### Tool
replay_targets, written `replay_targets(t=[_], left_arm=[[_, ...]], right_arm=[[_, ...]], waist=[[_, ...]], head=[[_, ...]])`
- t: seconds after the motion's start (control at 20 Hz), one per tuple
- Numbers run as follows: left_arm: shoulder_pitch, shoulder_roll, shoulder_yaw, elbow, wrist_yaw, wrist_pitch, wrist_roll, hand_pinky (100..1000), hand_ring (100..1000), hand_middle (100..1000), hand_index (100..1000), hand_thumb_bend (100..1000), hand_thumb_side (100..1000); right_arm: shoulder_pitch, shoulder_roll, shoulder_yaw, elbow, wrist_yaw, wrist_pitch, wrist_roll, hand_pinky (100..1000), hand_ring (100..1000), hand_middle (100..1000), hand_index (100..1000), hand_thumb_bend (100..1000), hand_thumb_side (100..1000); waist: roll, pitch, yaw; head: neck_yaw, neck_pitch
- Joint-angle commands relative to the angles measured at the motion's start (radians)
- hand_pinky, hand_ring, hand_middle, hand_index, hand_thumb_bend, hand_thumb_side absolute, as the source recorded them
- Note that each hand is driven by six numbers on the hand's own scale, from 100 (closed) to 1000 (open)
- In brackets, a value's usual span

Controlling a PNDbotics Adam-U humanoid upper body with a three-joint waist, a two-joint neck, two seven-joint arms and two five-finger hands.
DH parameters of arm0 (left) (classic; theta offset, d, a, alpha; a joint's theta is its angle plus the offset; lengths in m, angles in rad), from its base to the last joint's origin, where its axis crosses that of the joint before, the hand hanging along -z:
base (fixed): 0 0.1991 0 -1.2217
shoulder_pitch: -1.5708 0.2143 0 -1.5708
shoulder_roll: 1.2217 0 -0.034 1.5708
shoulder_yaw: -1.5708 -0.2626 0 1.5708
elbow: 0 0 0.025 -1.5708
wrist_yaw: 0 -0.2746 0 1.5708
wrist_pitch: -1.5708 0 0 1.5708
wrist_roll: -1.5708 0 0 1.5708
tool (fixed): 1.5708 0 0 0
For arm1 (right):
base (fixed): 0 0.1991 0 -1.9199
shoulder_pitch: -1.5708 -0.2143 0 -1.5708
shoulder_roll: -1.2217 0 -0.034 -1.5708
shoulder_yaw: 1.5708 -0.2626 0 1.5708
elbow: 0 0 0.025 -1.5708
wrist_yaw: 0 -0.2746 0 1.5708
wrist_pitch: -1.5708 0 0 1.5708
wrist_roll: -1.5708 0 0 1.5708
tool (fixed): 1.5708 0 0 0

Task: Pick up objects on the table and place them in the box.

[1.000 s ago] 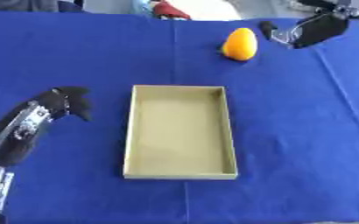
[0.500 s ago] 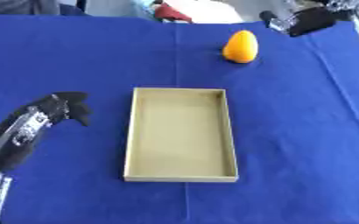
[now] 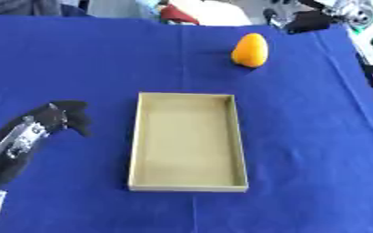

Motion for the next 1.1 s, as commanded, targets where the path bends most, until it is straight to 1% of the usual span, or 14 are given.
replay_targets(t=[0.05, 0.15, 0.5, 0.75, 1.1], left_arm=[[-0.013, 0.018, -0.002, -0.019, 0.001, 0.000, -0.006, 743, 600, 627, 849, 120, 1000], [-0.016, 0.017, -0.004, -0.019, 0.001, 0.000, -0.008, 743, 600, 627, 850, 120, 1000], [-0.022, 0.018, -0.007, -0.020, 0.000, 0.000, -0.012, 743, 599, 627, 850, 120, 1000], [-0.025, 0.019, -0.010, -0.021, -0.001, -0.001, -0.015, 743, 598, 627, 850, 119, 1000], [-0.028, 0.019, -0.012, -0.024, -0.001, -0.004, -0.017, 743, 597, 626, 850, 117, 1000]], right_arm=[[-0.036, 0.002, -0.035, 0.069, 0.056, 0.019, -0.039, 771, 815, 822, 948, 100, 798], [-0.041, 0.013, -0.049, 0.109, 0.089, 0.030, -0.063, 771, 816, 823, 946, 100, 848], [-0.042, 0.047, -0.090, 0.205, 0.203, 0.060, -0.136, 772, 819, 828, 948, 100, 899], [-0.043, 0.063, -0.113, 0.252, 0.245, 0.084, -0.188, 770, 816, 824, 947, 100, 896], [-0.043, 0.077, -0.119, 0.271, 0.259, 0.090, -0.233, 763, 807, 812, 931, 100, 876]], waist=[[0.001, -0.015, 0.002], [-0.002, -0.014, 0.004], [-0.008, -0.008, 0.016], [-0.009, -0.004, 0.029], [-0.007, 0.001, 0.041]], head=[[-0.018, -0.021], [-0.023, -0.025], [-0.035, -0.039], [-0.038, -0.041], [-0.045, -0.042]])
